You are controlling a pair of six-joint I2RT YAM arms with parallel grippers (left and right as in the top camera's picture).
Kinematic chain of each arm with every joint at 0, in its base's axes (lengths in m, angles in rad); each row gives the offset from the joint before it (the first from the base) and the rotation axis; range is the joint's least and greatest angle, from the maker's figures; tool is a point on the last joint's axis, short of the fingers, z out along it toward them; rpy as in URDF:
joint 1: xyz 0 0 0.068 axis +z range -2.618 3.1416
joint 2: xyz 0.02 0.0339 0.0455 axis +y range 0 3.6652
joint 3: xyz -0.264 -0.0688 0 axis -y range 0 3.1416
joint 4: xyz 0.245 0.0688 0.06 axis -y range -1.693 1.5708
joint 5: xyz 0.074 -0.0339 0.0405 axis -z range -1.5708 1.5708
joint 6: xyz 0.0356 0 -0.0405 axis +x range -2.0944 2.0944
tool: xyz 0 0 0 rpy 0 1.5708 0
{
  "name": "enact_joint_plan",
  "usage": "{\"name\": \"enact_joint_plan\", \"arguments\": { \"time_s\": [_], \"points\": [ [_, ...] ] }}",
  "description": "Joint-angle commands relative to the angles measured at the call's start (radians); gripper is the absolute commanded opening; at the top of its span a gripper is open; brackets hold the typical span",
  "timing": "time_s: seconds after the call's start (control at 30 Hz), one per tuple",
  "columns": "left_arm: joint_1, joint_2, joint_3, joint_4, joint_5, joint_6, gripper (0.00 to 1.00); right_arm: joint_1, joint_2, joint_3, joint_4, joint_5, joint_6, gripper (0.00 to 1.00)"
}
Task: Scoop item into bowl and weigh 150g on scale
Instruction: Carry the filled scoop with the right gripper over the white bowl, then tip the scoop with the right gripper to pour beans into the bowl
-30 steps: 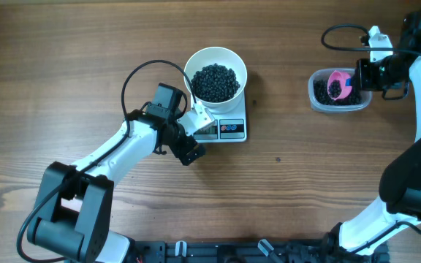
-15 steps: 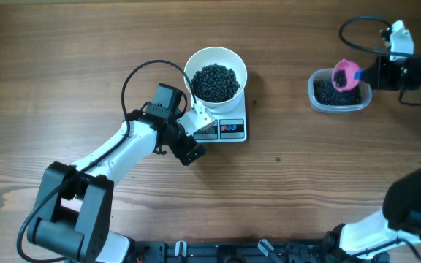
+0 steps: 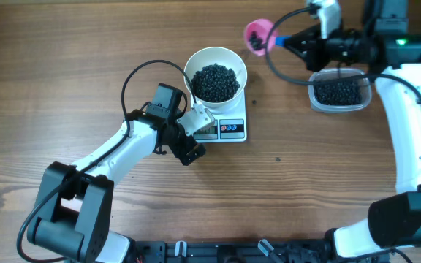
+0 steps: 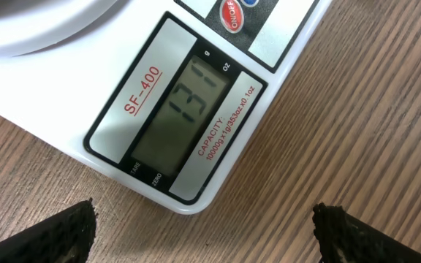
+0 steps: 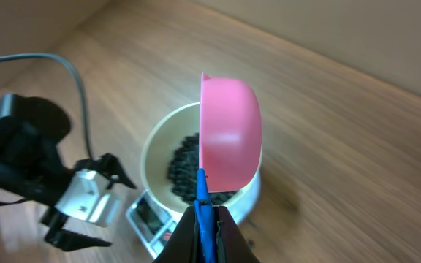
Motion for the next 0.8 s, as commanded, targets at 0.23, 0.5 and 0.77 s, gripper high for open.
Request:
{"name": "enact_joint_plan", "arguments": {
  "time_s": [0.23,0.5,0.77],
  "points": [
    [0.000,0.008,-0.005,0.003,0.019,0.015,1.00,0.171,0.130,0.003,0.011,0.080,-0.009,0.04],
    [-0.001,0.008,-0.005,0.003,0.019,0.015,1.00,0.256,0.111,0.004,0.023,0.319,-0.354,0.04],
    [-0.001,0.008,-0.005,0.003,0.019,0.015,1.00,0.322,0.005,0.004,0.168,0.590,-0.558,0.04]
  ]
}}
